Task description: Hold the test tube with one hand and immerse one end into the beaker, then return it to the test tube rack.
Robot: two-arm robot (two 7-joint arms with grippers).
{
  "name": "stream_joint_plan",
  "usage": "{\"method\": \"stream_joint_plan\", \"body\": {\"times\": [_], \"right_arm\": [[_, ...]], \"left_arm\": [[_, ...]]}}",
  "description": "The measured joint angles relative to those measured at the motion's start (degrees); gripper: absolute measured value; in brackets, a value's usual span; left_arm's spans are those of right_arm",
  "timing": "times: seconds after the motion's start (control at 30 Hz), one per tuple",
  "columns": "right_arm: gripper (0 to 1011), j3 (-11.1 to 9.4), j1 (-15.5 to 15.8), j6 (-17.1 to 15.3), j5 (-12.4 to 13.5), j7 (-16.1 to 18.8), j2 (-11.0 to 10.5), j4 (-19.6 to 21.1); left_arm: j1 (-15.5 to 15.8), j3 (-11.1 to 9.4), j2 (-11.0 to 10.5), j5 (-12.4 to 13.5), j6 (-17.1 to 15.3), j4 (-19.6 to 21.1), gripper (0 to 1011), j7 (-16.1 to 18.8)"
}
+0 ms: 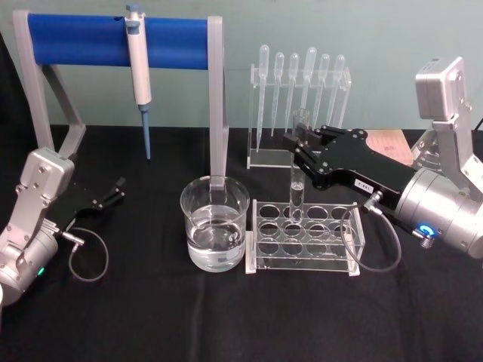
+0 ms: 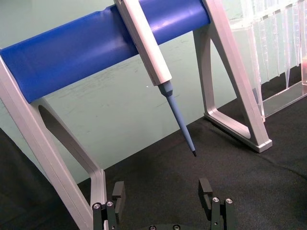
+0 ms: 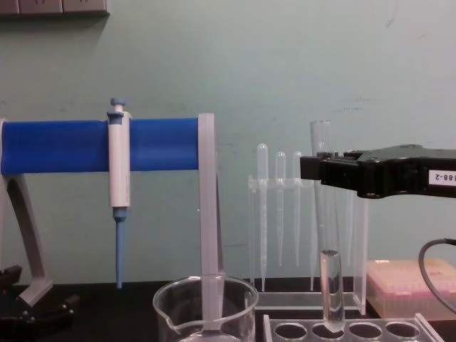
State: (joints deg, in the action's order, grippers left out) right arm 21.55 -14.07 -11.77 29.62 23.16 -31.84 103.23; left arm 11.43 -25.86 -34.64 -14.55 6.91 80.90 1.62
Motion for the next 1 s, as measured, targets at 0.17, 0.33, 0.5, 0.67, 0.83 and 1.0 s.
{"method": "stream_joint_plan", "body": {"times": [0.17, 0.33, 0.5, 0.67, 0.83, 1.0], "right_arm": [[224, 0.00, 0.00, 0.00, 0.00, 0.00, -0.01, 0.00], [224, 0.00, 0.00, 0.00, 0.00, 0.00, 0.00, 0.00], [224, 0.00, 0.00, 0.00, 0.00, 0.00, 0.00, 0.00], [224, 0.00, 0.00, 0.00, 0.00, 0.00, 0.00, 0.00], [224, 0.00, 0.00, 0.00, 0.00, 0.00, 0.00, 0.00], [224, 0.00, 0.00, 0.00, 0.00, 0.00, 0.00, 0.00]], "left_arm": [[0.00, 0.00, 0.00, 0.00, 0.00, 0.00, 1000, 0.00], [0.00, 0.00, 0.00, 0.00, 0.00, 0.00, 1000, 0.00], [0.00, 0.00, 0.00, 0.00, 0.00, 0.00, 1000, 0.00], [0.00, 0.00, 0.00, 0.00, 0.00, 0.00, 1000, 0.00], [0.00, 0.00, 0.00, 0.00, 0.00, 0.00, 1000, 0.00], [0.00, 0.00, 0.00, 0.00, 0.00, 0.00, 1000, 0.00]]}}
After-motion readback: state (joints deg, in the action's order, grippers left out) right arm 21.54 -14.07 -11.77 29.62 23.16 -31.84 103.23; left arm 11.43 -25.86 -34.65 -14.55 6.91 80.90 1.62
